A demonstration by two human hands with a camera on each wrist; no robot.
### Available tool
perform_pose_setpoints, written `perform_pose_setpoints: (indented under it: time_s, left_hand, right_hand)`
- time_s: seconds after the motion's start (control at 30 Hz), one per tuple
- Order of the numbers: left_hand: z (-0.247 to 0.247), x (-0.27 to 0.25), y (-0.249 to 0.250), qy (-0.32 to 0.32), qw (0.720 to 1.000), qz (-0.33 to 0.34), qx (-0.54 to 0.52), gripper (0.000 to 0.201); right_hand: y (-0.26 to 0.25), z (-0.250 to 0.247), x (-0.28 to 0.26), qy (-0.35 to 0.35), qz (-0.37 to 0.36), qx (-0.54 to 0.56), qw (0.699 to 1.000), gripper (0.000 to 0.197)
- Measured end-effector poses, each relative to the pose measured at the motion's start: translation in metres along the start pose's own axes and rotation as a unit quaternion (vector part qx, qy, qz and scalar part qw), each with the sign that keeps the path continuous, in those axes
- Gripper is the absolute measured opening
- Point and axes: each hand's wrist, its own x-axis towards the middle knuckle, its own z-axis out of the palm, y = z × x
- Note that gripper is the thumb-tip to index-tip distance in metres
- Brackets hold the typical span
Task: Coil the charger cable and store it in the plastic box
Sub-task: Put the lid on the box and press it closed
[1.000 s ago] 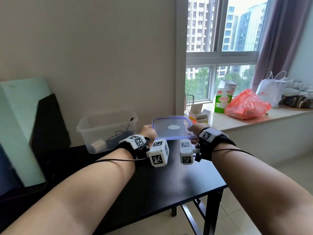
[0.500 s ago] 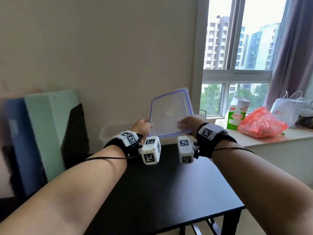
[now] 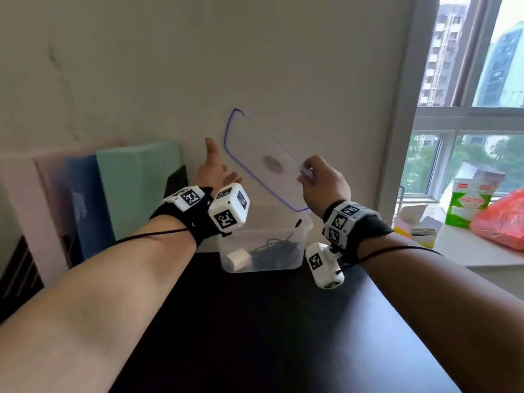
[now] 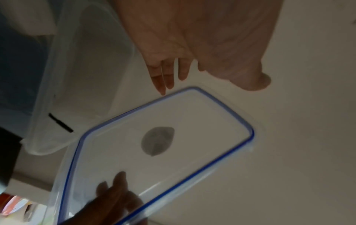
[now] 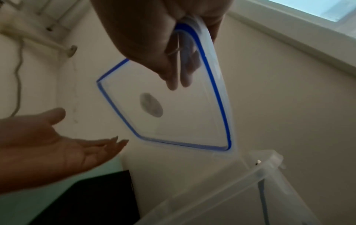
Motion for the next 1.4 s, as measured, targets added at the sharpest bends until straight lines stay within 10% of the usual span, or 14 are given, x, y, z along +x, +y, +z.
perform_pose_setpoints:
  time_s: [0.2, 0.43, 0.77, 1.4]
  left_hand:
    - [-0.024, 0.026, 0.0, 0.002, 0.989, -0.013, -0.147, 0.083]
    - [-0.048, 0.043, -0.038, 0.042, 0.992, -0.06, 0.098, 0.033]
    - [-0.053, 0.045, -0.077, 0.092, 0.958, 0.029, 0.271, 0.015]
    - [-0.065, 0.038, -0.099, 0.047, 0.955, -0.016, 0.292, 0.024]
  right_hand:
    - [0.012, 0.028, 0.006, -0.012, -0.158, -0.167, 0.973, 0.02]
    - [0.047, 0.057, 0.0, -0.004, -0.24, -0.225, 0.944, 0.023]
    - [0.075, 0.069, -0.007, -0.157, 0.017, -0.031, 0.987, 0.067]
    - [0.084, 0.071, -0.004, -0.229, 0.131, 0.1, 0.959, 0.106]
